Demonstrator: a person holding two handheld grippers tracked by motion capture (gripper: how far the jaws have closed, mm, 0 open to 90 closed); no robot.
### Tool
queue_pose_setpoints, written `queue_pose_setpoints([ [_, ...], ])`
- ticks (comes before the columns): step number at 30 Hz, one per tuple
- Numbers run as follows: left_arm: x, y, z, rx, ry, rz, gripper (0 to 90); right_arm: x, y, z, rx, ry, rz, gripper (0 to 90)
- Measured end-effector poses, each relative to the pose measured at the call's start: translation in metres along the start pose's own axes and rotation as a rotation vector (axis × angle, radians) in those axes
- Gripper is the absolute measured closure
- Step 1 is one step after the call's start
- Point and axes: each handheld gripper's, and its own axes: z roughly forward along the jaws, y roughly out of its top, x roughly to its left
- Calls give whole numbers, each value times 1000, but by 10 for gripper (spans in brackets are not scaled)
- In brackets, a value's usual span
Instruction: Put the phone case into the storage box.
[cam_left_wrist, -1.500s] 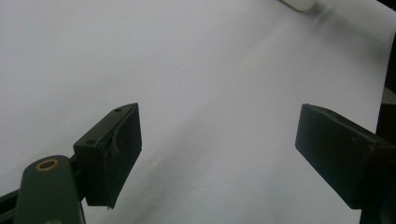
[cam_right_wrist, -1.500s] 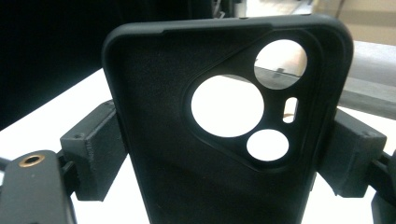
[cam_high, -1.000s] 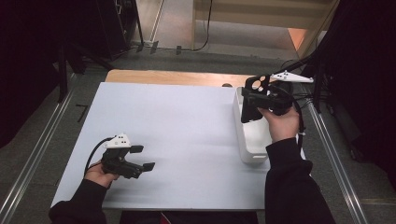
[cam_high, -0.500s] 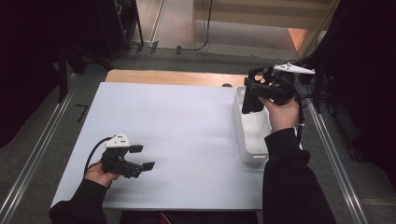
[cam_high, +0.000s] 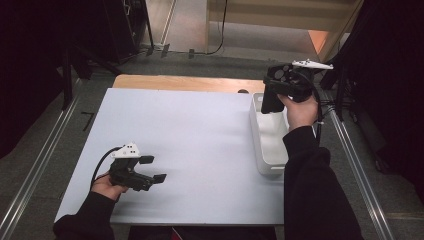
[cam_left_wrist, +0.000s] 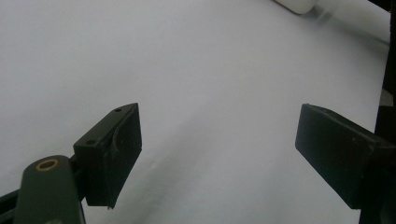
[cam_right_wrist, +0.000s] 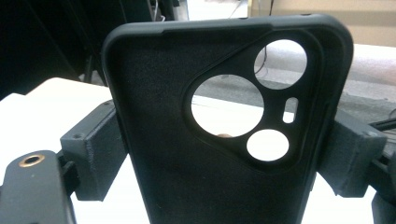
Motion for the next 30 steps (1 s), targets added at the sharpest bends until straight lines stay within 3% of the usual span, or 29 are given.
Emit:
queue_pose_setpoints([
  [4, 0, 0, 1, 6, -1, 3, 143, -3, 1, 9, -12, 10, -2, 122],
  [8, 0, 0, 1, 4, -2, 4, 143, -4, 3, 16, -3, -15, -18, 122],
  [19, -1, 0, 2, 10, -11, 9, 142, -9, 7, 32, 0, -22, 34, 122],
  [30, 0, 0, 2, 11, -11, 5, 143, -17, 8, 49, 8, -56, 47, 121],
])
